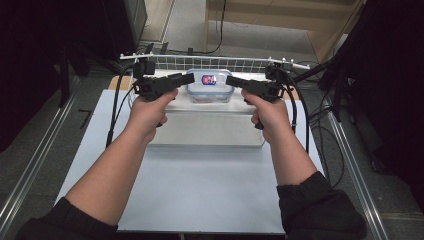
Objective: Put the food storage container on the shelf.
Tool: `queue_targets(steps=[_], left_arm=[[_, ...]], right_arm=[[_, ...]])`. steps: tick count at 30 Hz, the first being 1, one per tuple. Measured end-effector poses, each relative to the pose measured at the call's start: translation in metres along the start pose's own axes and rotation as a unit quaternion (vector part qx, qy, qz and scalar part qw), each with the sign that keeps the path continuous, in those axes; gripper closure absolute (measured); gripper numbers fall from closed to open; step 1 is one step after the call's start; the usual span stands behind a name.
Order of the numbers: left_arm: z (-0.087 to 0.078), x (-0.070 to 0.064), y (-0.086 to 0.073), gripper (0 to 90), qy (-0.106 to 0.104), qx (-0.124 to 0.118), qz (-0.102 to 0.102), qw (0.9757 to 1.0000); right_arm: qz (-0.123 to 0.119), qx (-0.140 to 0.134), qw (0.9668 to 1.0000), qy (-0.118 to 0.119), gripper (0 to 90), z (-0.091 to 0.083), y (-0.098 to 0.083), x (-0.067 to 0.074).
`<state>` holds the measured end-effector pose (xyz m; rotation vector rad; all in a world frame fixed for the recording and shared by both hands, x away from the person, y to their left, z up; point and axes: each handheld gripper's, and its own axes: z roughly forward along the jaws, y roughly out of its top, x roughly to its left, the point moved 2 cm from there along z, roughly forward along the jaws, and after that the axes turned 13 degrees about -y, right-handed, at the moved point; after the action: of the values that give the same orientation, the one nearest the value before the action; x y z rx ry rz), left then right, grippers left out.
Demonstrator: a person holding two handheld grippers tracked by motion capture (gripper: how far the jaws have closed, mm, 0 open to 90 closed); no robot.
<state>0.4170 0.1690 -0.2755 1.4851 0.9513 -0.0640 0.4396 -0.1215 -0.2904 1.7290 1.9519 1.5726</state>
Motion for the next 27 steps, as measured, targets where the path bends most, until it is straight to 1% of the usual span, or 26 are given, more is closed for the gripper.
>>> queue_targets(steps=[2, 3, 5, 6, 7, 8, 10, 11, 13, 15, 17, 18, 19, 20, 21, 22, 23, 24, 25, 26, 27], left_arm=[[-0.004, -0.003, 0.000, 39.7, 0.010, 0.003, 0.011, 0.9999], [-0.006, -0.005, -0.001, 39.7, 0.014, 0.005, 0.017, 0.9997], [-0.010, -0.008, -0.005, 39.7, 0.021, 0.006, 0.024, 0.9995], [-0.010, -0.008, -0.005, 39.6, 0.021, 0.006, 0.024, 0.9995], [-0.014, -0.011, -0.008, 39.3, 0.025, 0.007, 0.030, 0.9992], [-0.016, -0.013, -0.010, 38.9, 0.028, 0.007, 0.034, 0.9990], [-0.020, -0.016, -0.015, 38.2, 0.031, 0.008, 0.043, 0.9985], [-0.022, -0.017, -0.018, 38.2, 0.030, 0.006, 0.045, 0.9985], [-0.025, -0.021, -0.023, 38.2, 0.027, 0.004, 0.052, 0.9983], [-0.028, -0.025, -0.029, 38.2, 0.030, 0.005, 0.063, 0.9975], [-0.031, -0.028, -0.036, 38.3, 0.027, 0.005, 0.073, 0.9969], [-0.031, -0.028, -0.036, 38.4, 0.027, 0.005, 0.073, 0.9969], [-0.034, -0.032, -0.045, 38.5, 0.025, 0.007, 0.087, 0.9958], [-0.034, -0.032, -0.045, 38.6, 0.025, 0.007, 0.087, 0.9958], [-0.038, -0.034, -0.057, 38.6, 0.021, 0.006, 0.097, 0.9950], [-0.038, -0.034, -0.057, 38.6, 0.021, 0.006, 0.097, 0.9950], [-0.043, -0.035, -0.070, 38.7, 0.015, 0.005, 0.105, 0.9943], [-0.043, -0.035, -0.070, 38.6, 0.015, 0.005, 0.105, 0.9943], [-0.047, -0.036, -0.083, 38.6, 0.015, 0.007, 0.114, 0.9934], [-0.049, -0.036, -0.090, 38.6, 0.018, 0.008, 0.120, 0.9926], [-0.052, -0.036, -0.098, 38.6, 0.024, 0.010, 0.129, 0.9913]], right_arm=[[-0.008, -0.004, 1.0000, -0.004, 32.6, -0.006, 0.000, 0.002], [-0.015, -0.008, 0.9998, -0.009, 32.4, -0.008, -0.001, 0.003], [-0.027, -0.015, 0.9994, -0.017, 32.4, -0.014, -0.002, 0.006], [-0.027, -0.015, 0.9994, -0.017, 32.4, -0.014, -0.002, 0.006], [-0.039, -0.022, 0.9988, -0.020, 32.6, -0.021, -0.004, 0.009], [-0.043, -0.025, 0.9985, -0.020, 32.7, -0.024, -0.005, 0.011], [-0.051, -0.030, 0.9979, -0.023, 33.0, -0.029, -0.009, 0.014], [-0.058, -0.033, 0.9974, -0.027, 33.1, -0.032, -0.011, 0.016], [-0.068, -0.034, 0.9967, -0.026, 32.9, -0.035, -0.017, 0.017], [-0.078, -0.035, 0.9960, -0.025, 32.8, -0.039, -0.024, 0.018], [-0.083, -0.037, 0.9955, -0.026, 33.0, -0.042, -0.031, 0.018], [-0.083, -0.037, 0.9955, -0.026, 33.0, -0.042, -0.031, 0.018], [-0.101, -0.040, 0.9935, -0.034, 33.3, -0.045, -0.040, 0.018], [-0.101, -0.040, 0.9935, -0.034, 33.3, -0.045, -0.040, 0.018], [-0.111, -0.046, 0.9920, -0.038, 33.7, -0.048, -0.049, 0.017], [-0.111, -0.046, 0.9920, -0.038, 33.7, -0.048, -0.049, 0.017], [-0.119, -0.051, 0.9907, -0.042, 33.7, -0.051, -0.059, 0.016], [-0.119, -0.051, 0.9907, -0.042, 33.7, -0.051, -0.059, 0.016], [-0.128, -0.056, 0.9889, -0.050, 33.7, -0.053, -0.070, 0.014], [-0.132, -0.058, 0.9881, -0.053, 33.7, -0.054, -0.074, 0.012], [-0.136, -0.060, 0.9873, -0.056, 33.5, -0.055, -0.080, 0.010]])
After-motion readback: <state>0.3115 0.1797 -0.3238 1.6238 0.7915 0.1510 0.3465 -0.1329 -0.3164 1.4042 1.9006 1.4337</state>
